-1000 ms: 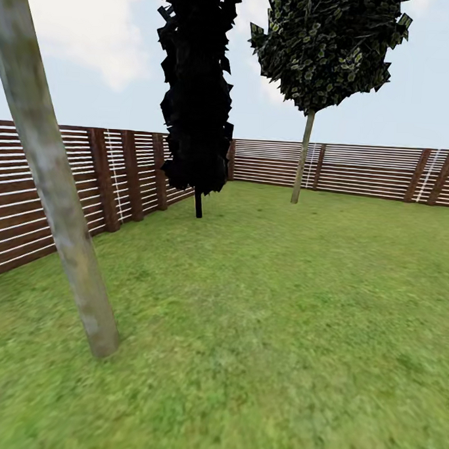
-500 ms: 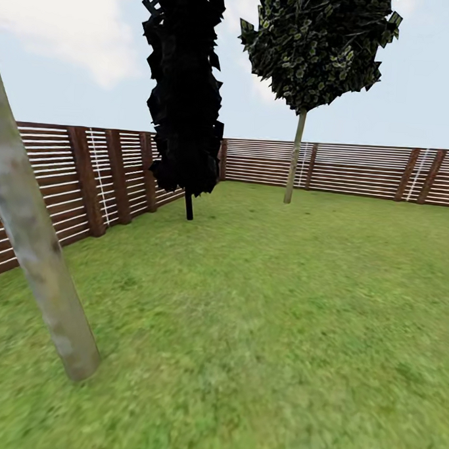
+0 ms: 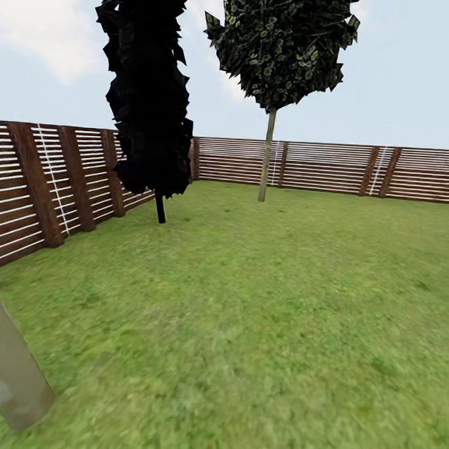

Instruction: Take the three Easter eggs out of the wicker basket on the lawn in the garden, then place them on the lawn next to a single tree (choose any tree) so that all three eggs are next to the same tree and none are left in the basket.

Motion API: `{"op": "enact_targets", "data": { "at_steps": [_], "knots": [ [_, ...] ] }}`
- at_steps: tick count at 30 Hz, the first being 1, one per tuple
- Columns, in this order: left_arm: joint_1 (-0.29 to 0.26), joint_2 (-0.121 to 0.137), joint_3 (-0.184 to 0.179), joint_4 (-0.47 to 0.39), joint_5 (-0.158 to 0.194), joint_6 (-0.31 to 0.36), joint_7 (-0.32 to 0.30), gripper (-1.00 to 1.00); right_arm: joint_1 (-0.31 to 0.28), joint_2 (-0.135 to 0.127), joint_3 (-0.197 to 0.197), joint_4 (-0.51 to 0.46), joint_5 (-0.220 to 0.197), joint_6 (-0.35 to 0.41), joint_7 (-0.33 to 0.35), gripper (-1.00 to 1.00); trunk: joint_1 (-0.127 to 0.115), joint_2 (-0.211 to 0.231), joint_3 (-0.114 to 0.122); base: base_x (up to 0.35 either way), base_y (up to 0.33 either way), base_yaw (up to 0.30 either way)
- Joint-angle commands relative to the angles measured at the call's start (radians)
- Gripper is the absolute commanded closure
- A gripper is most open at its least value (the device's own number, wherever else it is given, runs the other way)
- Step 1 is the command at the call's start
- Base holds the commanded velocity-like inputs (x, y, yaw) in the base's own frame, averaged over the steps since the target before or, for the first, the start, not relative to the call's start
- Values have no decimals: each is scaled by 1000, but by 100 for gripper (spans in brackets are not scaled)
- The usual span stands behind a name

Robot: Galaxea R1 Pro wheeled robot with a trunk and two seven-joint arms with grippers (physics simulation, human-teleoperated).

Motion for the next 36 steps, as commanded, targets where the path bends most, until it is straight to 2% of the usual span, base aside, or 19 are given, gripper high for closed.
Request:
{"op": "enact_targets", "data": {
  "at_steps": [1,26,36],
  "knots": [
    [0,0,-3,0,0,-4,1,-100,0,0,-4,0,0,0,0,-100,1,0,-1,313,-128,-290],
    [1,0,-4,0,0,-8,1,-100,0,-1,-6,1,0,0,2,-100,1,0,-1,299,-163,-294],
    [1,0,0,0,6,-7,0,-100,0,-2,-6,2,0,0,2,-100,1,0,-1,81,-52,-295]
  ]
}}
